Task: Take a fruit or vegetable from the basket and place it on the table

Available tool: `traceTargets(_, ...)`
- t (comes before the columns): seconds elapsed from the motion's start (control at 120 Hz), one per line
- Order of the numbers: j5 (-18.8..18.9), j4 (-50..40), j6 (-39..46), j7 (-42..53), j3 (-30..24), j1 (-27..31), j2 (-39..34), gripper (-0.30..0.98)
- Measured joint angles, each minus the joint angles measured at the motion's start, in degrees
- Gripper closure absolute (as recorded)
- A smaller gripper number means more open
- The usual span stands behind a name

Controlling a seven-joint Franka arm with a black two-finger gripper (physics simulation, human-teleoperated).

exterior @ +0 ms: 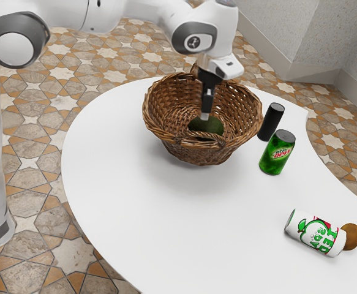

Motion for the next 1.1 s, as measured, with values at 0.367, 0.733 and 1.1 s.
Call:
traceTargets(0.367,-0.28,-1.54,1.26,1.40,0.01,0.38,1.04,0.00)
traceTargets(0.733,-0.56,-1.60,2.32,2.16,-0.41,0.11,1.88,0.00)
traceTargets(1.1,-0.86,-1.56,3.24,2.57,-0.26,0.66,4.50,0.00)
